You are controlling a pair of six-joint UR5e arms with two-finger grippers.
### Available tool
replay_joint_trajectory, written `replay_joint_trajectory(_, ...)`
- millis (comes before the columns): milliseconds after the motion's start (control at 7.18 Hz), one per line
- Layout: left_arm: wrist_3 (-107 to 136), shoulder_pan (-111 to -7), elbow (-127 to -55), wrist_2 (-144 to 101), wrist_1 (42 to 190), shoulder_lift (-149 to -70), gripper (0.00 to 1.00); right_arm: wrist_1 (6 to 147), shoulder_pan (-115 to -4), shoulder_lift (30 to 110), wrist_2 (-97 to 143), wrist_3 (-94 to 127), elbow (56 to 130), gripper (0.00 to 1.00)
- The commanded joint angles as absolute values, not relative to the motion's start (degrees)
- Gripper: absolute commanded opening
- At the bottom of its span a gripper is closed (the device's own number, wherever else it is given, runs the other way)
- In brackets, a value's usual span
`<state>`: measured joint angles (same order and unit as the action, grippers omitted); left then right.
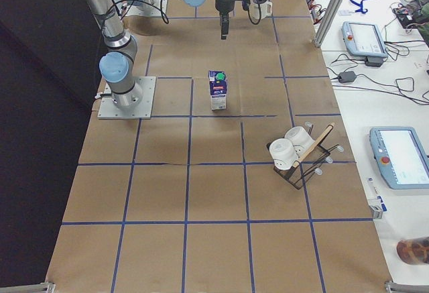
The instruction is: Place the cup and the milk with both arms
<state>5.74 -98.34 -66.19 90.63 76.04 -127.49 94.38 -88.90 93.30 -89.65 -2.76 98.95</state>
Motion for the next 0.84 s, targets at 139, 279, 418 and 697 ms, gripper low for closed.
replay_joint_trajectory(139, 11.9, -102.5, -56.6, 90.3, 80.9, -135.7, 0.0, 94.5, -88.9, 93.3, -89.7, -2.7, 99.1, 1.0)
replay_joint_trajectory(279, 13.0, -102.5, -56.8, 90.3, 81.0, -135.8, 0.0, 94.6, -88.9, 93.3, -89.6, -2.7, 99.1, 1.0)
replay_joint_trajectory(418, 13.0, -103.0, -57.9, 90.7, 81.3, -135.3, 0.0, 94.6, -88.9, 93.3, -89.6, -2.8, 99.1, 1.0)
replay_joint_trajectory(697, 12.9, -103.0, -64.7, 90.4, 79.5, -132.6, 0.0, 94.5, -88.9, 93.3, -89.7, -2.7, 99.1, 1.0)
